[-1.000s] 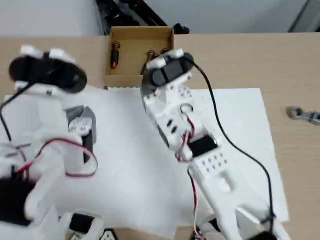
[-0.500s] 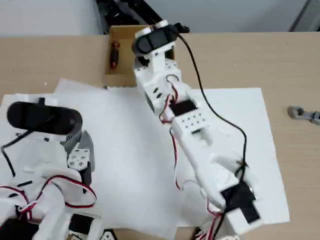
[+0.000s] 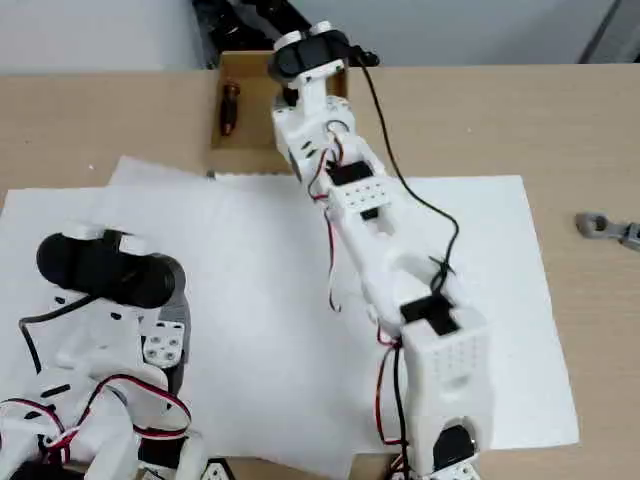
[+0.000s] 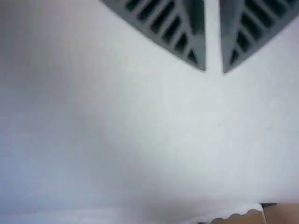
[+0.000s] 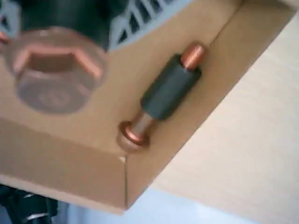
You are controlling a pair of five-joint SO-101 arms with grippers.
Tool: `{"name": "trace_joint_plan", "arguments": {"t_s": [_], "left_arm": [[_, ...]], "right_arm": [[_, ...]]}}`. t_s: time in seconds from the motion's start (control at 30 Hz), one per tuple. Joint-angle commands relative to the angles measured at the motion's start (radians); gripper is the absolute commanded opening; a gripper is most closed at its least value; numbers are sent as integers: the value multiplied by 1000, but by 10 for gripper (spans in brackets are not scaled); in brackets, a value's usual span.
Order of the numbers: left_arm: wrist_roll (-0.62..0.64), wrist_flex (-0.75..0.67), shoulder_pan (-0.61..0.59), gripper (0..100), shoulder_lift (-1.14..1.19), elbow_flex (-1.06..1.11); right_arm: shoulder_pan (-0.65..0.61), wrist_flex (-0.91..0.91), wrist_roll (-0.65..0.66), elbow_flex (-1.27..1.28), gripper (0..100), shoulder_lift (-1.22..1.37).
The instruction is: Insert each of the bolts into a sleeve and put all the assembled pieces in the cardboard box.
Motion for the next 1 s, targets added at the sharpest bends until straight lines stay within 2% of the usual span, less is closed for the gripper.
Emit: {"name": "trace_joint_plan", "arguments": {"t_s": [0.0, 0.07, 0.2, 0.27, 0.5, 0.67, 0.77, 0.87, 0.97], "left_arm": [[-5, -23, -3, 5, -5, 2], [-5, -23, -3, 5, -6, 2], [-5, -23, -3, 5, -6, 2], [-5, -21, -3, 5, -6, 2], [-5, -21, -3, 5, -6, 2], [-6, 2, -3, 5, -6, 2], [-6, 2, -3, 5, -6, 2], [-5, 0, -3, 5, -8, 4], [-6, -3, -3, 5, -8, 15]], "right_arm": [[18, -24, 12, -181, 9, 76], [18, -24, 28, -227, 37, 137], [15, -22, 84, -261, 181, 208], [15, -15, 91, -261, 217, 214], [16, 61, 87, -262, 157, 202], [2, 157, 84, -262, 150, 76], [1, 265, 84, -262, 118, -44], [-1, 381, 83, -259, 0, -166], [4, 496, 83, -256, 15, -271]]}}
